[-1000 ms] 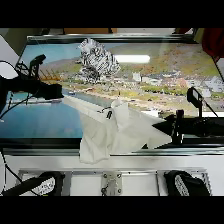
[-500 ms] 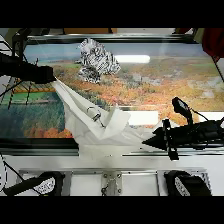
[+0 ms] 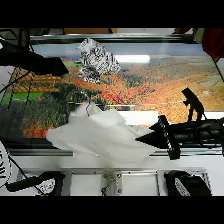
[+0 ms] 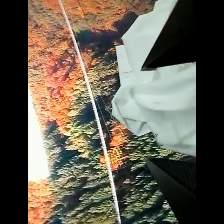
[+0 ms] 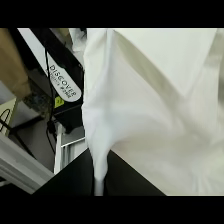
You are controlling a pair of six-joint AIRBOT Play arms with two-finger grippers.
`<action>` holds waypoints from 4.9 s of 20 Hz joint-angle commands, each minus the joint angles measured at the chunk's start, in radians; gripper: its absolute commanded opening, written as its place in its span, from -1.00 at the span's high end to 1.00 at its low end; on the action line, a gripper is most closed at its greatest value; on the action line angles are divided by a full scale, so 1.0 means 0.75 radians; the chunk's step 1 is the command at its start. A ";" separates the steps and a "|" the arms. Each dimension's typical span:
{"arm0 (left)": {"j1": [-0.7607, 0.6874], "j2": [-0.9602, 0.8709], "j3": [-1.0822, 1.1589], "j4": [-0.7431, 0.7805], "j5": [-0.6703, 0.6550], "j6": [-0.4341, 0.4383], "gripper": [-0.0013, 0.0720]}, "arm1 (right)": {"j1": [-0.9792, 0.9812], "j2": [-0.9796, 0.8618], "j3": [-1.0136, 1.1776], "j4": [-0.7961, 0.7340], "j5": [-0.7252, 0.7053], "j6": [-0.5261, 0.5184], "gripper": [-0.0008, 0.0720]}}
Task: Fold the clothes and pants, and hang the long-sleeved shirts on hangers.
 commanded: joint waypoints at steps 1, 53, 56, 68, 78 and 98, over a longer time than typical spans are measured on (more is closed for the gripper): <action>0.012 -0.004 0.146 -0.002 0.013 -0.031 -0.59 | 0.002 0.003 0.001 0.051 -0.153 -0.013 0.97; -0.458 0.309 -0.704 -0.104 0.474 0.017 0.94 | -1.749 -0.492 1.435 -1.777 -0.991 1.495 0.95; -0.458 0.309 -0.704 -0.104 0.473 0.017 0.94 | -1.748 -0.474 1.435 -1.775 -0.947 1.495 0.91; -0.458 0.309 -0.704 -0.096 0.472 0.018 0.94 | -1.714 -0.277 1.435 -0.879 -1.077 1.154 -0.81; -0.456 0.511 -0.995 -0.097 0.650 0.017 0.94 | -0.652 -0.393 1.168 -0.519 -0.324 0.551 -0.80; -0.456 0.563 -1.079 -0.108 0.640 0.016 0.94 | 0.376 -0.443 0.315 -0.734 -0.445 0.555 0.94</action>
